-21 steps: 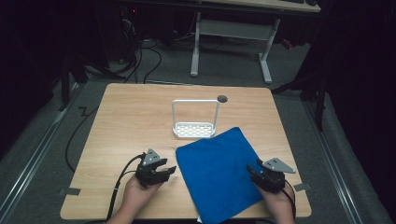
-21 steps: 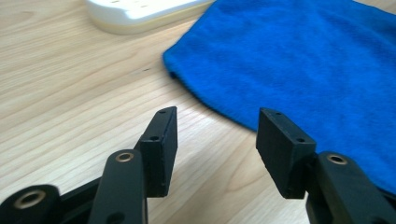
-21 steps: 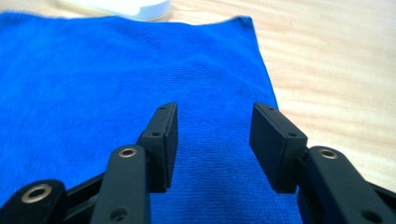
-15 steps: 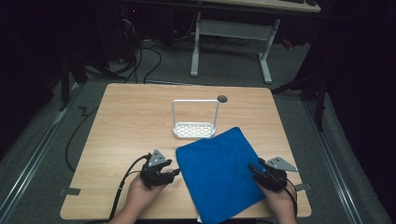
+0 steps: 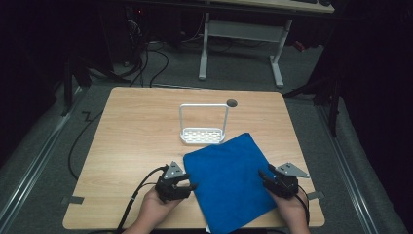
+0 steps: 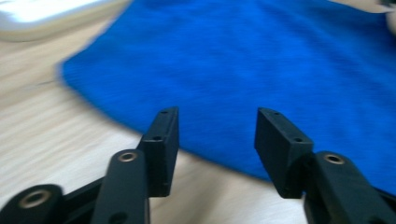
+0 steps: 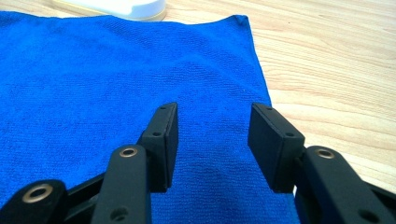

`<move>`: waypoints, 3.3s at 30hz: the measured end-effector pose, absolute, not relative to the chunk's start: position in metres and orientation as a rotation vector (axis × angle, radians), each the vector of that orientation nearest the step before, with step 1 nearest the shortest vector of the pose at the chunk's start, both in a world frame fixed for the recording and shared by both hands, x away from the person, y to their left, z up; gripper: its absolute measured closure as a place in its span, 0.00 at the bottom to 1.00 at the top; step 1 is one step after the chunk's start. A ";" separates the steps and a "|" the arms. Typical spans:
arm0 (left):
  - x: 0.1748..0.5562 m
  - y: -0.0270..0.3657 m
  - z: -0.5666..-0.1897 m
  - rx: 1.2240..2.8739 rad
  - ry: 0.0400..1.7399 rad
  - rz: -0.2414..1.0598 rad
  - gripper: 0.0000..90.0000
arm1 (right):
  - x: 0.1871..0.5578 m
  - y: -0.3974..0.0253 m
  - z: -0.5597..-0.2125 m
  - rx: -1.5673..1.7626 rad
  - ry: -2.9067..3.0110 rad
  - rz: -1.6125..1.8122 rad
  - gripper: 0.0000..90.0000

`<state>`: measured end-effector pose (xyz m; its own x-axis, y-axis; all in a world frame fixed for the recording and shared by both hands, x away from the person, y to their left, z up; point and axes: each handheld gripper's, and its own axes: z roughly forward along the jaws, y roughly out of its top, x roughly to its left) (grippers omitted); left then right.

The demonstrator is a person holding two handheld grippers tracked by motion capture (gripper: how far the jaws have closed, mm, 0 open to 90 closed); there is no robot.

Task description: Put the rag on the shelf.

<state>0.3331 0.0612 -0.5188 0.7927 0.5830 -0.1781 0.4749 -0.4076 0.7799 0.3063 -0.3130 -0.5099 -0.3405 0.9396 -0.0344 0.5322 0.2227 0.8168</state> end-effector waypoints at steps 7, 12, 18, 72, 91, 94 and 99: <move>0.321 0.022 -0.523 2.160 0.667 0.084 0.82 | 0.307 -0.313 -0.510 1.343 1.968 0.981 0.65; 0.316 0.010 -0.529 2.217 0.625 0.095 0.96 | 0.306 -0.313 -0.509 1.342 1.969 0.990 0.69; 0.316 0.014 -0.528 2.228 0.618 0.079 1.00 | 0.306 -0.314 -0.508 1.330 1.967 0.991 0.77; 0.343 0.125 -0.528 2.137 0.893 0.130 0.83 | 0.325 -0.251 -0.529 1.182 2.257 0.956 1.00; 0.375 0.156 -0.523 1.945 1.114 0.289 0.69 | 0.310 -0.259 -0.521 1.138 2.261 1.063 0.91; 0.388 0.149 -0.525 1.973 1.120 0.304 0.63 | 0.311 -0.262 -0.520 1.143 2.255 1.073 0.90; 0.408 0.133 -0.530 1.979 1.145 0.320 0.65 | 0.312 -0.267 -0.521 1.167 2.240 1.080 0.89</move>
<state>0.4085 0.1326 -0.5297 0.5567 0.8135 -0.1682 0.6086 -0.2616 0.7491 0.3119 -0.2671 -0.5207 -0.5763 0.8172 0.0076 0.5150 0.3560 0.7797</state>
